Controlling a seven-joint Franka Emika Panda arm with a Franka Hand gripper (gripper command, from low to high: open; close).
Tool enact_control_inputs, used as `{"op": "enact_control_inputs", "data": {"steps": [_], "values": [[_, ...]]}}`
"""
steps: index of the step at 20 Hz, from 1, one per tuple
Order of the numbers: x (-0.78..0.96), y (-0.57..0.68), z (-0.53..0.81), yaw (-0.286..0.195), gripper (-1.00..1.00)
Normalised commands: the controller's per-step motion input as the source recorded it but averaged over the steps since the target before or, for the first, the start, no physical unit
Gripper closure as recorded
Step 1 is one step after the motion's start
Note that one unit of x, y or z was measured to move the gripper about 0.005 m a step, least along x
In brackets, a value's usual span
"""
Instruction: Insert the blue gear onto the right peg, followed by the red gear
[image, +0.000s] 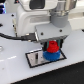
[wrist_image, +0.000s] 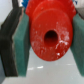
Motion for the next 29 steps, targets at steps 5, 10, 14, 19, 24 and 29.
{"op": "enact_control_inputs", "data": {"steps": [5,10,14,19,24,29], "values": [[0.16,-0.03,-0.12,0.0,1.0],[0.11,-0.06,-0.21,0.0,1.0],[0.16,-0.02,-0.15,0.0,-1.0],[0.06,0.09,0.21,0.0,-1.0],[0.01,0.13,0.52,0.0,-1.0],[-0.01,0.01,0.52,0.0,-1.0]]}}
